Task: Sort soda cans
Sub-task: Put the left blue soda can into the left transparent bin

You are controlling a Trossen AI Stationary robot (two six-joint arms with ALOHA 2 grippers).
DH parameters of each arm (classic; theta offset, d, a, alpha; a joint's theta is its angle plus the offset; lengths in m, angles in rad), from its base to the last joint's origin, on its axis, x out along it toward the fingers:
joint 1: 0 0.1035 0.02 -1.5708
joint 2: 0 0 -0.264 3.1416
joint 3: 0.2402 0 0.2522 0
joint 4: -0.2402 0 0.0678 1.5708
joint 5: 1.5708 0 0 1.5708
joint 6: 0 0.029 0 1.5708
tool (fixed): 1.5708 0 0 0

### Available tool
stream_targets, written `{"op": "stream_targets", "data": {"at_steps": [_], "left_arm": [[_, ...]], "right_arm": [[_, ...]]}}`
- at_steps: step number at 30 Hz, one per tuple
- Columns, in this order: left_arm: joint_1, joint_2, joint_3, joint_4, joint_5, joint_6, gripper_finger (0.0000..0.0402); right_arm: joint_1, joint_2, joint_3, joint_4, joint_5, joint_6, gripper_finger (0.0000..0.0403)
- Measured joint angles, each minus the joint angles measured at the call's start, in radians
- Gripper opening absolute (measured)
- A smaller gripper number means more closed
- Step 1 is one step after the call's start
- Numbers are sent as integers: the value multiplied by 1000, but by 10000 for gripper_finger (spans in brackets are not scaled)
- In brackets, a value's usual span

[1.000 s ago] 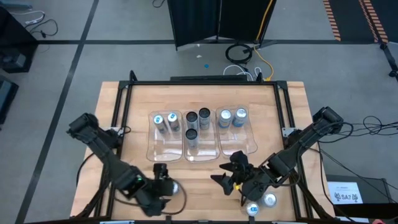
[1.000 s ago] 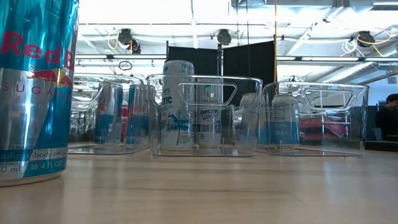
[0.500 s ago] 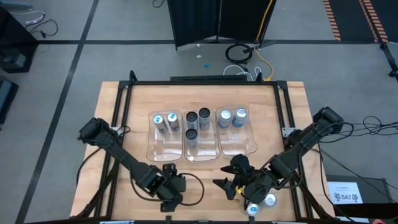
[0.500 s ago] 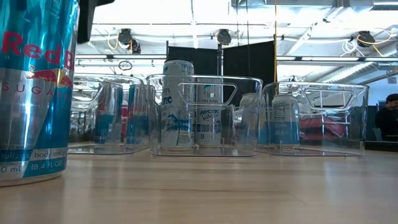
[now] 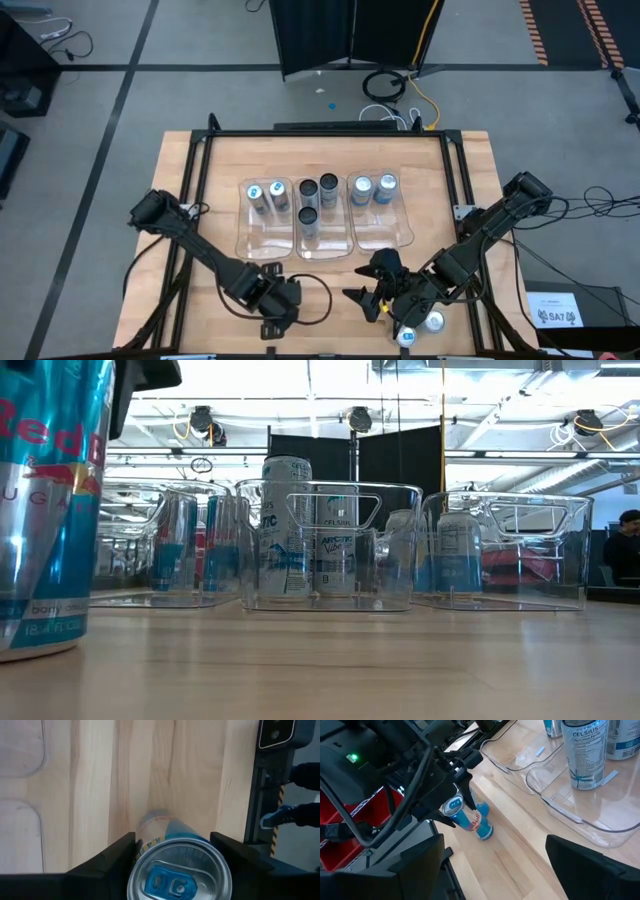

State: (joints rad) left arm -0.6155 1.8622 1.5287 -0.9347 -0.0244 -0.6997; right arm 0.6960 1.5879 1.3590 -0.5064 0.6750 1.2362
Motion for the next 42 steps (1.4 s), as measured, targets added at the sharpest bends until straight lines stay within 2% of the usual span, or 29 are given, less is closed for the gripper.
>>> {"op": "stream_targets", "data": {"at_steps": [10,17,23,28,31,34,37,42], "left_arm": [[29,-7,118,-125,26,9,240],[58,-27,251,-143,-19,106,248],[94,-83,367,-361,-163,152,250],[118,-203,375,-499,-269,102,252],[123,-283,325,-558,-387,52,252],[156,-367,202,-516,-433,11,252],[208,-448,19,-429,-425,-2,252],[329,-566,-266,-276,-306,-1,253]], "right_arm": [[0,0,0,0,1,-11,341],[0,0,0,0,4,-22,341],[0,0,0,1,5,-21,341],[0,0,1,2,5,-19,341],[0,0,1,1,5,-19,341],[0,0,1,1,5,-19,341],[0,0,1,1,5,-19,341],[-1,0,1,1,5,-18,341]]}}
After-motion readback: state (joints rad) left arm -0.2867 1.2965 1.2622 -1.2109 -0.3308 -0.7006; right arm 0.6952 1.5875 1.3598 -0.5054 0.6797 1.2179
